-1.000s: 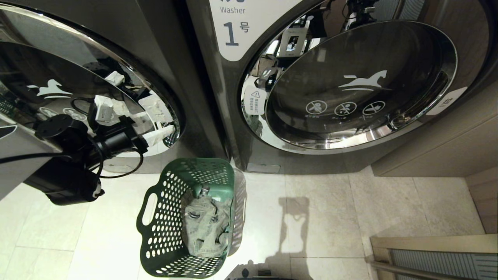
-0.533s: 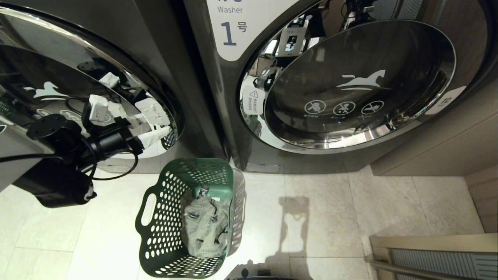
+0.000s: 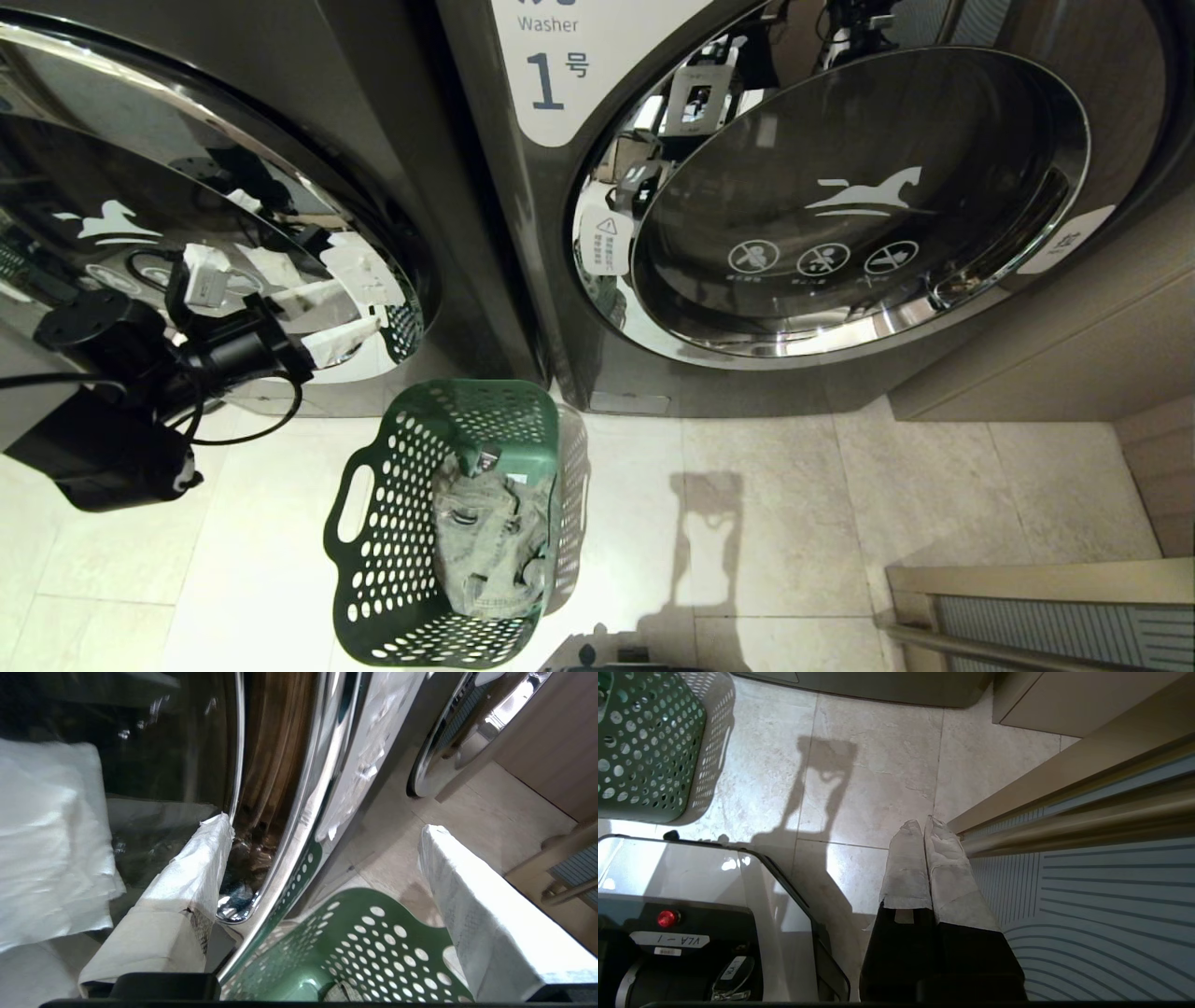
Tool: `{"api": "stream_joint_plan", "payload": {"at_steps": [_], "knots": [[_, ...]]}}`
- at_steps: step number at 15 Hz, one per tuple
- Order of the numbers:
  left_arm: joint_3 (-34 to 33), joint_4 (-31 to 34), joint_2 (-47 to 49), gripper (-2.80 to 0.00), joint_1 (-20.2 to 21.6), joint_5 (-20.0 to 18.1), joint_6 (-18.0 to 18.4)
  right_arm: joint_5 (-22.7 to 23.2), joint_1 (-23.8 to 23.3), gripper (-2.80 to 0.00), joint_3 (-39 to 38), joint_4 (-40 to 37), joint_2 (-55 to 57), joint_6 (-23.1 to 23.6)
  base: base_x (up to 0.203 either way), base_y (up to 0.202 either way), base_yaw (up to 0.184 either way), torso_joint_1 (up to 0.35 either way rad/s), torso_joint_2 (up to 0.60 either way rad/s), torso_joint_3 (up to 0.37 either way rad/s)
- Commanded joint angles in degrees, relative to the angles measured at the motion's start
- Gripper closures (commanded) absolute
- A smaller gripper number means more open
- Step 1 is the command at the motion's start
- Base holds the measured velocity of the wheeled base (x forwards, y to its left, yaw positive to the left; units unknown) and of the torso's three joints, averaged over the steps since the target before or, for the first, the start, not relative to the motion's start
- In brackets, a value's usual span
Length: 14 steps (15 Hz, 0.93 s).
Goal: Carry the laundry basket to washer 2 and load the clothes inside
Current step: Open the lid of the washing machine
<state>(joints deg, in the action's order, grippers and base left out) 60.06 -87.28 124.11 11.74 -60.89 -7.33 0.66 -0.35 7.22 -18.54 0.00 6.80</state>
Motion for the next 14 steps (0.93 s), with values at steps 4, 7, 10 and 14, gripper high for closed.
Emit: {"api": "stream_joint_plan", "payload": {"at_steps": [4, 7, 10, 14], "knots": [[0.14, -0.38, 0.78, -2.8, 0.39, -0.81, 0.73, 0.04, 0.0, 0.0, -0.01, -0.09, 0.09, 0.05, 0.0, 0.0, 0.0, 0.0, 0.0, 0.0], [-0.44, -0.38, -1.09, -2.8, 1.96, -0.67, 0.82, 0.04, 0.0, 0.0, -0.01, -0.09, 0.09, 0.05, 0.0, 0.0, 0.0, 0.0, 0.0, 0.0], [-2.11, -0.38, -4.33, -2.8, 3.65, -0.39, 0.98, 0.04, 0.0, 0.0, -0.01, -0.09, 0.09, 0.05, 0.0, 0.0, 0.0, 0.0, 0.0, 0.0], [-10.03, -0.38, -11.28, -2.8, 6.51, 0.22, 1.08, 0.04, 0.0, 0.0, -0.01, -0.09, 0.09, 0.05, 0.0, 0.0, 0.0, 0.0, 0.0, 0.0]]}}
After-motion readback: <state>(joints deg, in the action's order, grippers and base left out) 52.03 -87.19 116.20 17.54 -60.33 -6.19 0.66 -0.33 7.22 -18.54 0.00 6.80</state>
